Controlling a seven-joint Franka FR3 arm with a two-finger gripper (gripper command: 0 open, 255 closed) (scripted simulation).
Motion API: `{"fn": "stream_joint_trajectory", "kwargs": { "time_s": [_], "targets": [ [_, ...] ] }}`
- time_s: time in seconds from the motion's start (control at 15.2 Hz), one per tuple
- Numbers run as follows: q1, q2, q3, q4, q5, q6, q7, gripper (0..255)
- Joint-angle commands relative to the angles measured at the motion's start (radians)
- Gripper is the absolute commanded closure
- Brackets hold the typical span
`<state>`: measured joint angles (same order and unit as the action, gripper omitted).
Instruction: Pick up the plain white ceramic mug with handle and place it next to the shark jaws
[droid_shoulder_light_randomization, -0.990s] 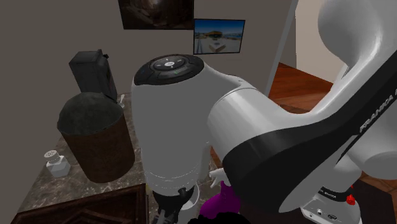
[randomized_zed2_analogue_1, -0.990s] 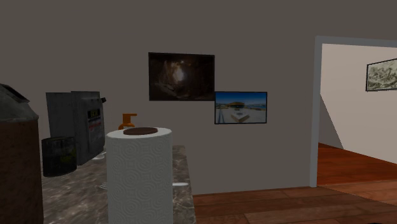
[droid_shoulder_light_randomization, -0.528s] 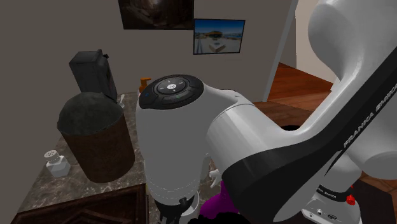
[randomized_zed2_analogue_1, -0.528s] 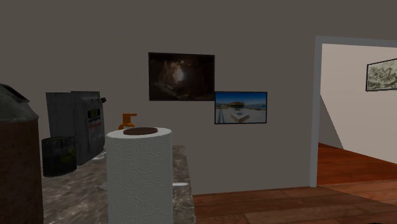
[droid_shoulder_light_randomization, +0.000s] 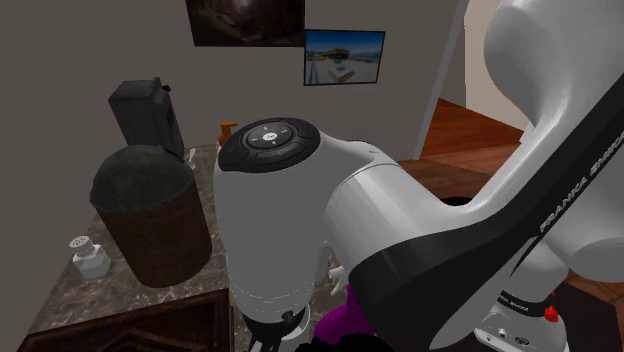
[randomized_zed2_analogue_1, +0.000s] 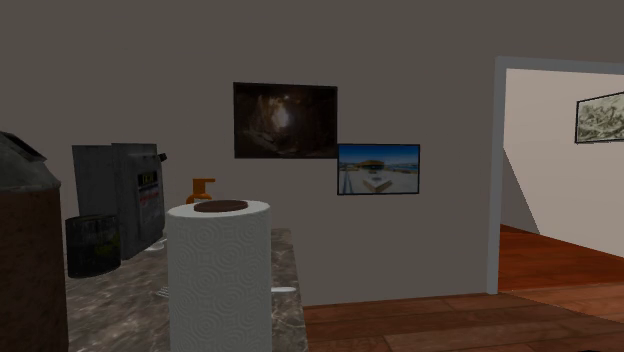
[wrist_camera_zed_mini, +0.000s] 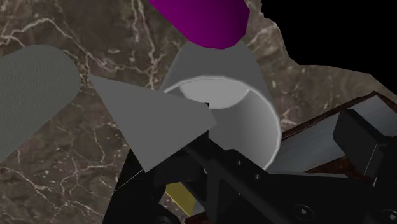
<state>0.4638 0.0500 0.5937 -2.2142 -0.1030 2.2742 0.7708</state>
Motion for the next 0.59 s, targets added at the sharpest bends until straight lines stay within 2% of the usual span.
{"fn": "stream_joint_trajectory", "kwargs": {
  "time_s": [0.0, 0.07, 0.33, 0.53],
  "targets": [
    [0.0, 0.0, 0.0, 0.0, 0.0, 0.0, 0.0, 0],
    [0.0, 0.0, 0.0, 0.0, 0.0, 0.0, 0.0, 0],
    [-0.003, -0.079, 0.002, 0.058, 0.062, -0.121, -0.044, 0],
    [-0.003, -0.079, 0.002, 0.058, 0.062, -0.121, -0.044, 0]
  ]
}}
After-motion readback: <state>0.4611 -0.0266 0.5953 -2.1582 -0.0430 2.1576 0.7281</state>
